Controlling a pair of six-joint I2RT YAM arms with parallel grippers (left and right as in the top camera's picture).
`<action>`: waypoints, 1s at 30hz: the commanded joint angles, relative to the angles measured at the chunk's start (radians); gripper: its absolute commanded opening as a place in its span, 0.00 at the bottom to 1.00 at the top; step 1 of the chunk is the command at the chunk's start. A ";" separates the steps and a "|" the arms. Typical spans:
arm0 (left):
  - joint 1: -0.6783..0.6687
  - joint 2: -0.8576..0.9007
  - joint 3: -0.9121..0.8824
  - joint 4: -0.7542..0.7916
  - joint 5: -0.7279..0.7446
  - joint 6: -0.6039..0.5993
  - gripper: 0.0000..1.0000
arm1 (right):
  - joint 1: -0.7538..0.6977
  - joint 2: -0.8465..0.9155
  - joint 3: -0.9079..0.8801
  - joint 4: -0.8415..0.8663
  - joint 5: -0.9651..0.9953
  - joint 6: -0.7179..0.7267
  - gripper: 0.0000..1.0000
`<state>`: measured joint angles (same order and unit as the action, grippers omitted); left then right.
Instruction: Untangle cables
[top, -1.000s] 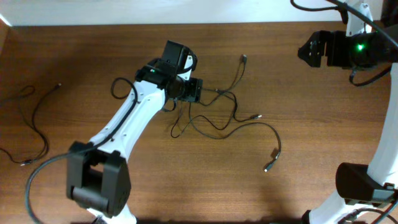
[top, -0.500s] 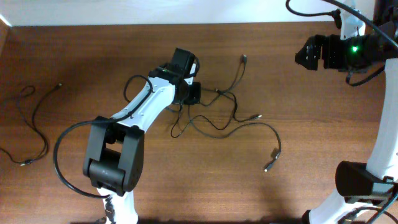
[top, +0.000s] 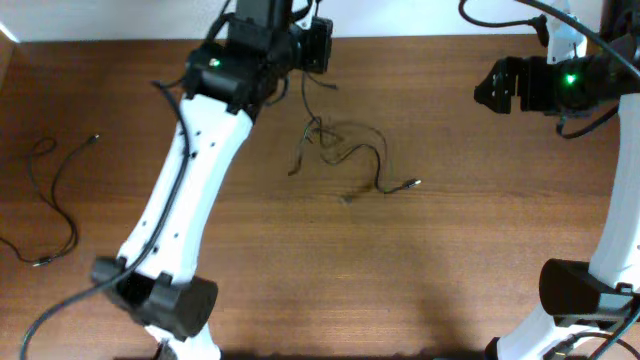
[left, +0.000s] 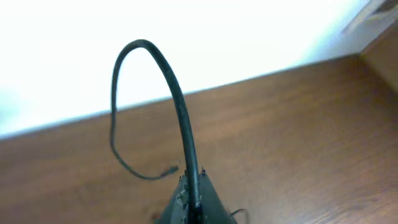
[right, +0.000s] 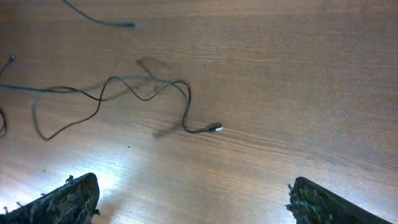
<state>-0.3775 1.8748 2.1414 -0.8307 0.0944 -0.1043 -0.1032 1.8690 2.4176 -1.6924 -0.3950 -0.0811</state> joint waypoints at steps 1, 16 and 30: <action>-0.049 -0.120 0.058 0.003 -0.005 0.112 0.00 | 0.006 0.002 -0.002 -0.003 -0.013 -0.020 0.99; -0.088 -0.203 0.076 0.134 -0.341 0.235 0.00 | 0.007 0.002 -0.099 0.010 -0.029 -0.020 0.99; 0.199 -0.171 0.075 -0.131 -0.084 -0.108 0.00 | 0.286 0.006 -0.456 0.454 -0.170 0.180 1.00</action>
<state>-0.2405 1.7031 2.2047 -0.9901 -0.2115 -0.1848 0.1741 1.8706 2.0079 -1.2690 -0.5663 0.0357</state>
